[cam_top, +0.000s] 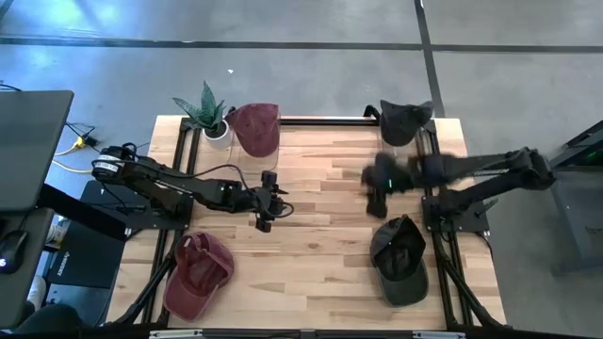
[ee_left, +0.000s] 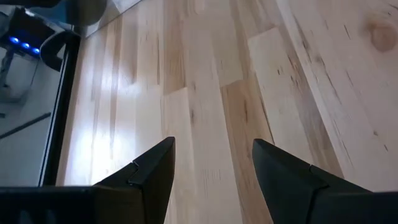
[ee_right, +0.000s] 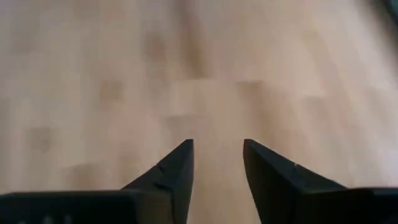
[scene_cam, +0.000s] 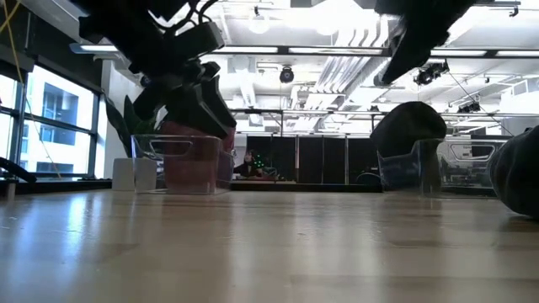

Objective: Pick & Place hat
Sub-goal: Put the black cap into the right transparent bin

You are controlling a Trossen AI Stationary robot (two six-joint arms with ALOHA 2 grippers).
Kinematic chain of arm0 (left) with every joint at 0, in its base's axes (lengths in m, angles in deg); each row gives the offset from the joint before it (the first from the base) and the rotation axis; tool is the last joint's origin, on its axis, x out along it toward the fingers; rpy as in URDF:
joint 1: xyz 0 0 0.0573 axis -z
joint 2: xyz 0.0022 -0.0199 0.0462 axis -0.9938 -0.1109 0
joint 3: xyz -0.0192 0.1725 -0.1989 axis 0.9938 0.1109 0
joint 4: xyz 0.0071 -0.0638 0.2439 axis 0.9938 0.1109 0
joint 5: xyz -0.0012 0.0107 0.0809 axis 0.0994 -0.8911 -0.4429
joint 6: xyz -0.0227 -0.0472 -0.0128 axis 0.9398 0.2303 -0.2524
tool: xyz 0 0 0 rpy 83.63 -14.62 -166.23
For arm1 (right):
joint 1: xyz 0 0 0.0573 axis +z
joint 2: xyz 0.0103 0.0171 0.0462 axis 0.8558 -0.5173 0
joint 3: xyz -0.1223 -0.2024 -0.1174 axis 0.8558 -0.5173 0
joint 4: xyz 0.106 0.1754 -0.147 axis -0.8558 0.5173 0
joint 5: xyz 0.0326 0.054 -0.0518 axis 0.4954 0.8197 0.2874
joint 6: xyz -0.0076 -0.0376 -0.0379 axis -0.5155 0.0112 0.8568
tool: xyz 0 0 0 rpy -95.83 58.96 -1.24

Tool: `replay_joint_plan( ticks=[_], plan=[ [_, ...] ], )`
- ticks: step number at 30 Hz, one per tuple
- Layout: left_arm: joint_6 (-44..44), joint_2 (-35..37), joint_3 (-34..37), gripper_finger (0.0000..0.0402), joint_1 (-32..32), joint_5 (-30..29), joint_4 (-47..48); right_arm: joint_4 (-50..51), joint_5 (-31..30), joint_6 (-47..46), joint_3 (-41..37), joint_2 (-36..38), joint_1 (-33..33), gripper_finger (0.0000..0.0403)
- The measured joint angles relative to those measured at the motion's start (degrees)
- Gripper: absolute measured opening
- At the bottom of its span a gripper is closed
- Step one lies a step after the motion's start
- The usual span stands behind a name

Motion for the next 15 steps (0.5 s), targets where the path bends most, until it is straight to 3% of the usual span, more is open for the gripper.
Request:
replay_joint_plan(
  ticks=[5,10,12,15],
  plan=[
    [0.05,0.0,0.0,0.0204,0.0,0.02,-0.12,-5.83,-4.84,-17.1,0.5,-2.23,17.78,0.0095],
    [0.89,0.0,0.0,0.0204,0.0,0.09,-1.77,-7.38,-7.04,-33.75,0.78,-3.38,30.24,0.005],
    [2.6,0.0,0.0,0.0204,0.0,0.88,-2.06,-11.99,-7.81,-41.32,-1.29,-3.36,34.39,0.0035],
    [4.92,0.0,0.0,0.0204,0.0,2.14,-1.88,-23.56,-10.63,-44.6,-6.6,-3.38,38.78,0.0022]
  ],
)
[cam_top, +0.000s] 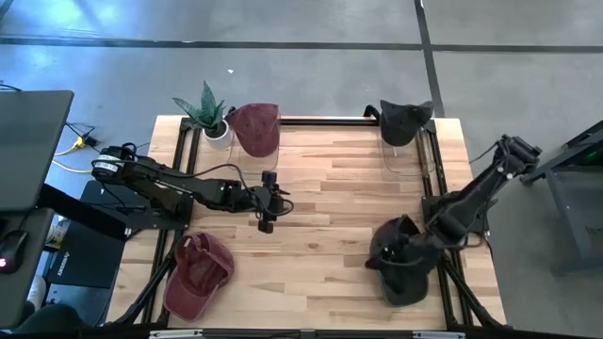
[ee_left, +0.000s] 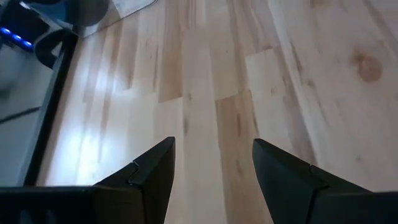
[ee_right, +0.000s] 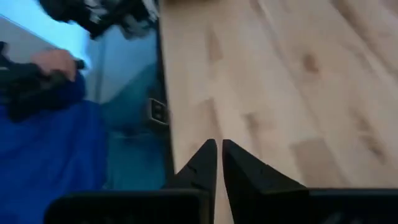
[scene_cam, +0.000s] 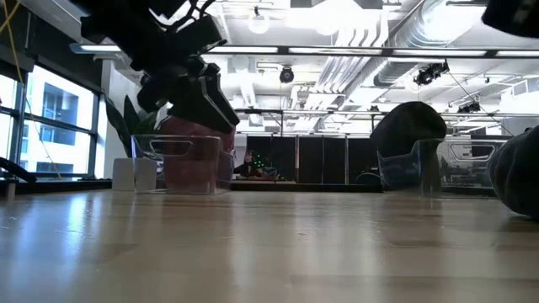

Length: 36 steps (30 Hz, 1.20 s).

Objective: Pick & Place hat
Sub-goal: Put the black cap into the right transparent bin

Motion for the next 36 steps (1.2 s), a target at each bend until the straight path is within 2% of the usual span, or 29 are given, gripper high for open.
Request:
replay_joint_plan(
  ticks=[3,7,11,14,16,19,22,25,31,36],
  plan=[
    [3.22,0.0,0.0,0.0204,0.0,2.54,0.55,-9.95,-0.64,0.82,-5.33,0.0,0.15,0.0028],
    [3.28,0.0,0.0,0.0204,0.04,6.09,-0.41,-21.09,0.45,7.3,-10.93,0.0,-4.54,0.0078],
    [2.31,0.0,0.0,0.0204,0.02,4.51,-0.46,-27.46,8.73,11.16,-14.2,0.0,-12.24,0.0156],
    [2.31,0.0,0.0,0.0204,-0.02,4.07,-0.39,-27.73,18.06,15.37,-11.97,-0.04,-18.23,0.0213],
    [2.31,0.0,0.0,0.0204,0.0,4.08,-0.39,-23.17,21.33,17.7,-7.08,-0.02,-20.59,0.0233],
    [2.51,0.0,0.0,0.0204,0.0,4.06,0.49,-4.8,22.26,17.72,2.79,-0.01,-20.9,0.0239],
    [3.91,0.0,0.0,0.0204,0.0,4.04,1.59,15.26,18.97,9.56,11.54,-1.06,-17.95,0.0239],
    [5.92,0.0,0.0,0.0204,-0.02,4.09,2.49,27.09,16.49,-1.89,15.47,-3.84,-12.16,0.0239],
    [7.53,-0.66,0.07,0.0204,0.0,4.44,2.53,28.56,18.3,-22.57,15.53,-13.61,-2.79,0.0241],
    [8.71,-0.65,0.0,0.0204,0.0,6.28,2.79,28.95,23.21,-26.27,15.51,-22.17,-1.75,0.0241]
  ],
)
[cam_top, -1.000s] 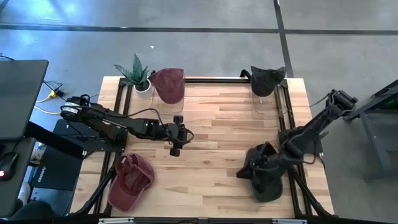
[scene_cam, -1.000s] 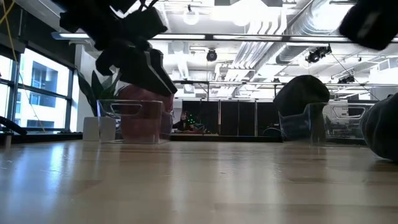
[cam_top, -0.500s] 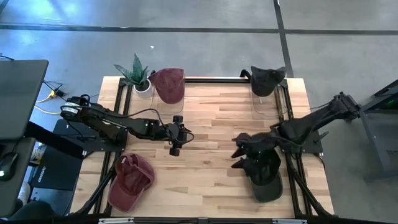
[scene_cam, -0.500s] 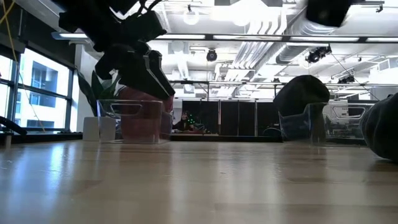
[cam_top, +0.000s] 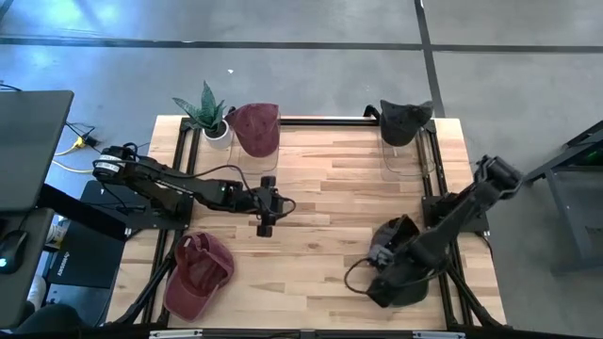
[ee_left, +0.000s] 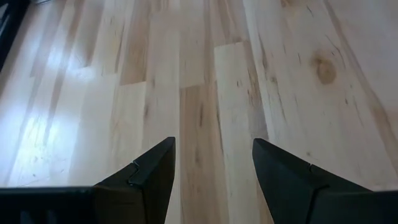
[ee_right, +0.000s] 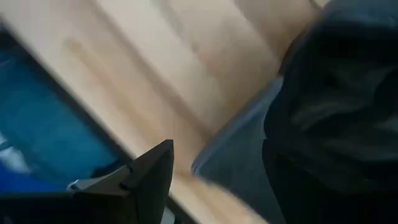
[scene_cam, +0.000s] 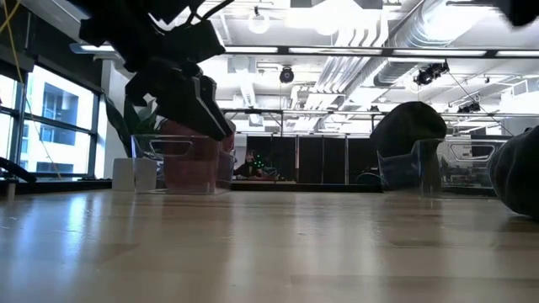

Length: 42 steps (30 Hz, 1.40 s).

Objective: Pick & Place hat
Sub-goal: Put the black cap into the right transparent bin

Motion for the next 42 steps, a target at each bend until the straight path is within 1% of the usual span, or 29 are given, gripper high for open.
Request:
replay_joint_plan(
  ticks=[5,8,11,13,16,21,22,24,27,29,30,31,33,36,37,38,39,40,42],
  plan=[
    [-0.03,0.01,0.0,0.0204,0.0,-0.16,0.83,1.16,0.05,3.41,0.0,-5.64,-2.45,0.0241],
    [-0.45,0.02,0.0,0.0204,-0.02,-0.23,0.82,6.51,2.06,4.07,0.02,-8.05,-3.34,0.0238],
    [-0.46,0.01,0.0,0.0204,0.0,-0.23,0.8,10.9,3.57,4.96,-0.02,-9.67,-3.61,0.0224],
    [-0.46,0.01,0.0,0.0204,0.0,-0.25,0.8,11.96,3.59,5.49,-0.02,-9.98,-3.58,0.0205],
    [-0.24,0.0,0.0,0.0204,0.0,-0.25,0.82,12.62,3.81,6.15,-0.02,-10.11,-3.29,0.0158],
    [-0.22,0.02,0.0,0.0204,0.0,-0.25,0.88,14.16,4.01,7.12,0.0,-9.7,-3.06,0.0042],
    [-0.22,0.02,0.0,0.0204,0.0,-0.27,0.96,14.26,4.26,7.63,0.03,-9.6,-3.07,0.0024],
    [-0.22,0.01,0.0,0.0204,0.0,-0.27,1.35,14.28,4.11,9.12,0.04,-8.99,-3.11,0.0016],
    [-0.22,0.02,0.0,0.0204,-0.01,-0.31,2.92,12.29,2.91,12.29,-0.04,-6.02,-3.65,0.0031],
    [-0.51,0.16,0.0,0.0204,0.0,-0.32,4.27,9.57,-0.11,14.77,-0.04,-2.5,-4.38,0.0026],
    [-0.77,0.52,0.02,0.0204,0.0,-0.34,4.98,8.19,-2.64,16.41,-0.04,-0.42,-4.73,0.0018],
    [-1.28,0.99,0.02,0.0204,0.0,-0.38,5.42,6.92,-5.58,18.28,-0.04,1.84,-5.07,0.0013],
    [-1.98,2.4,0.02,0.0204,0.0,-0.41,5.94,3.56,-13.6,23.73,-0.04,6.89,-5.53,0.0011],
    [-4.83,5.07,-0.02,0.0204,-0.02,-0.41,5.66,-4.18,-25.73,35.23,-0.04,13.87,-6.25,0.0019],
    [-6.13,5.78,-0.02,0.0204,-0.02,-0.2,5.8,-8.13,-29.33,40.28,-0.37,15.89,-6.29,0.0019],
    [-7.43,6.52,0.01,0.0204,-0.02,0.27,6.13,-13.47,-31.63,45.92,-1.33,17.83,-6.49,0.0016],
    [-8.55,7.23,0.04,0.0204,-0.03,1.18,6.19,-19.7,-32.6,52.4,-2.68,19.62,-6.8,0.0012],
    [-9.34,7.86,0.04,0.0204,-0.04,2.31,5.82,-26.89,-31.98,59.19,-4.46,21.28,-7.16,0.001],
    [-10.07,8.46,0.02,0.0204,-0.04,4.91,4.34,-42.54,-27.78,72.07,-8.97,23.54,-8.56,0.001]
  ],
)
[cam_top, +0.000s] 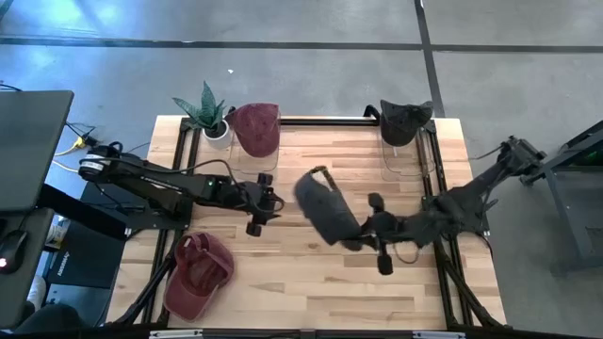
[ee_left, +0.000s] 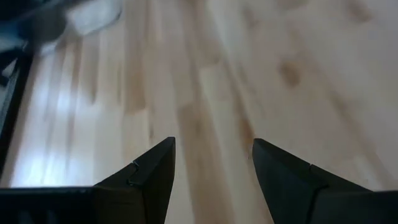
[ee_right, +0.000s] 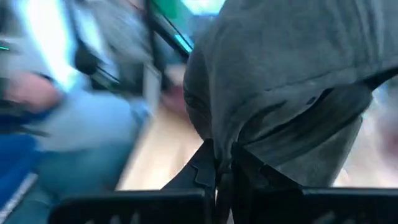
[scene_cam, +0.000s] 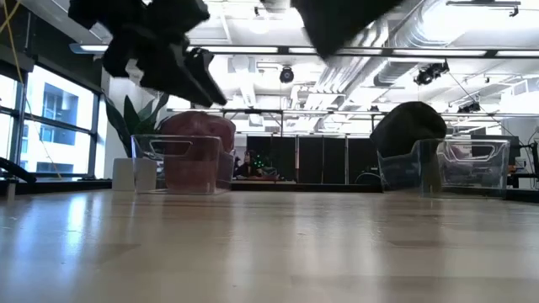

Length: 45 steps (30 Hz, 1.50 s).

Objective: Pick & Place hat
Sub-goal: Put the black cap into the right transparent bin

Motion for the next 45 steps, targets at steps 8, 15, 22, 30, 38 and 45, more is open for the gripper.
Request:
replay_joint_plan(
  ticks=[8,15,22,30,38,45],
  plan=[
    [-2.11,-2.75,-0.02,0.0204,0.02,19.52,-24.17,-46.65,33.82,25.95,-17.12,0.18,-11.77,0.0011],
    [0.91,-5.24,-0.02,0.0204,-0.03,27.28,-43.13,-54.6,41.45,26.26,-21.63,0.21,-19.07,0.0013],
    [14.13,-5.78,-0.83,0.0204,-0.53,25.37,-45.63,-51.23,41.61,26.07,-21.66,0.19,-20.16,0.0015],
    [14.71,-5.78,-1.75,0.0131,-0.7,24.98,-42.36,-48.73,41.38,23.75,-21.66,0.17,-20.12,0.0016],
    [14.86,-5.55,-1.68,0.0019,-0.7,27.06,-35.06,-39.41,26.03,11.94,-21.66,0.69,-20.19,0.0053],
    [21.15,-4.82,-1.68,0.0008,-0.8,19.72,-27.16,-14.55,20.37,-5.57,-21.66,8.26,-19.91,0.0169]
  ],
)
